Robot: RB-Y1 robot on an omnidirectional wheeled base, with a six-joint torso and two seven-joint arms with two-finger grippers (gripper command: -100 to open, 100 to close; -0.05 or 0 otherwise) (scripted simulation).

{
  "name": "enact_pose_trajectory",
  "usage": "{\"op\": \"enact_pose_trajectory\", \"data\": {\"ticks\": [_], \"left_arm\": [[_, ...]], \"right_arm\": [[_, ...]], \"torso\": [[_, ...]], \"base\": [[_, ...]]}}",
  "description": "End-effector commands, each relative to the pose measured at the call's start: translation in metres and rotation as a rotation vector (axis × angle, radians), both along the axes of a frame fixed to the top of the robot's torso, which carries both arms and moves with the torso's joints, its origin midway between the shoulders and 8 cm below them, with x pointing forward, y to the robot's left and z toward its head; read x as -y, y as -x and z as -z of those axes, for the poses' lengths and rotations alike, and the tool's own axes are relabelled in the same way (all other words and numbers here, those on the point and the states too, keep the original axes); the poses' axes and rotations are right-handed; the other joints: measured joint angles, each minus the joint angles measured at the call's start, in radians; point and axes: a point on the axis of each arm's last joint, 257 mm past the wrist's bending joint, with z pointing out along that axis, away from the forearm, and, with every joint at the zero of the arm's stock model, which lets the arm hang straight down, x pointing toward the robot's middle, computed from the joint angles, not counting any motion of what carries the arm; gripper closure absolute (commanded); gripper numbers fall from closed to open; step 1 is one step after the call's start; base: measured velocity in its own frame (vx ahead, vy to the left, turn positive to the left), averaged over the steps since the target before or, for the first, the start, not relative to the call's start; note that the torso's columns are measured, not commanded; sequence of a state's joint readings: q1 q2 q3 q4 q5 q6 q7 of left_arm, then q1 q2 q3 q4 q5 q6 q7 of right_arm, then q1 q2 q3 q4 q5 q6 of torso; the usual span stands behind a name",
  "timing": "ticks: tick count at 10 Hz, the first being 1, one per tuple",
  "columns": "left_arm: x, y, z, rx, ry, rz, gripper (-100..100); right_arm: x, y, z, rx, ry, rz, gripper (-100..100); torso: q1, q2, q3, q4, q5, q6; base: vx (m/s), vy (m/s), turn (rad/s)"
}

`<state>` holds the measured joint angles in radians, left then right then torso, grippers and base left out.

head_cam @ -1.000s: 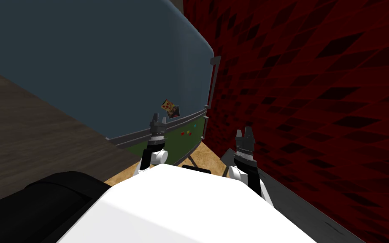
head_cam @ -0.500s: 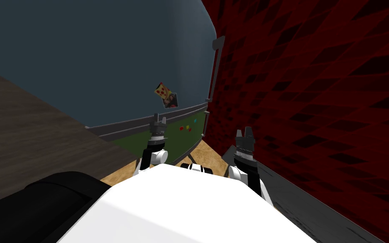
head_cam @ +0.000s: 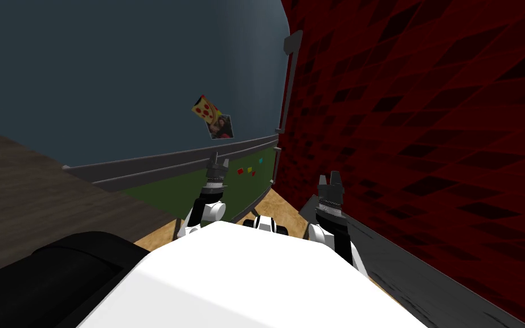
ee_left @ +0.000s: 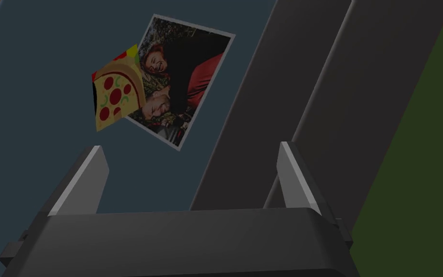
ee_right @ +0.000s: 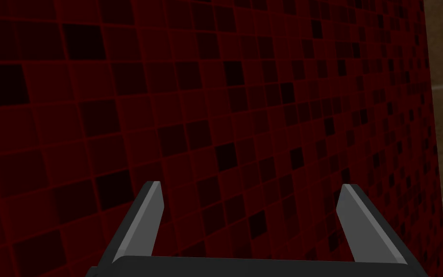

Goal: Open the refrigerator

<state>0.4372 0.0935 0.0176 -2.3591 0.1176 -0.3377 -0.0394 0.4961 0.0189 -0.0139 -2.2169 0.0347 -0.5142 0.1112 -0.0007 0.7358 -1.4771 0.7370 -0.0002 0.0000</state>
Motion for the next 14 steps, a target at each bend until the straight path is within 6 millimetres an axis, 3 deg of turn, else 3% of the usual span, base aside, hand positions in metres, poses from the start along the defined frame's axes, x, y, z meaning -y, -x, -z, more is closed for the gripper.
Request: {"op": "enact_pose_trajectory", "data": {"ticks": [1, 14], "left_arm": [[0.006, -0.011, 0.007, -0.051, -0.012, 0.025, -100], [0.032, -0.057, 0.046, -0.291, -0.007, 0.102, -100]], "right_arm": [[0.000, 0.000, 0.000, 0.000, 0.000, 0.000, 0], [0.000, 0.000, 0.000, 0.000, 0.000, 0.000, 0]], "torso": [[0.001, 0.001, 0.001, 0.001, 0.000, 0.000], [0.003, -0.012, -0.009, -0.003, 0.000, 0.003]], "base": [[0.094, -0.026, -0.061], [0.101, -0.035, -0.065]]}}
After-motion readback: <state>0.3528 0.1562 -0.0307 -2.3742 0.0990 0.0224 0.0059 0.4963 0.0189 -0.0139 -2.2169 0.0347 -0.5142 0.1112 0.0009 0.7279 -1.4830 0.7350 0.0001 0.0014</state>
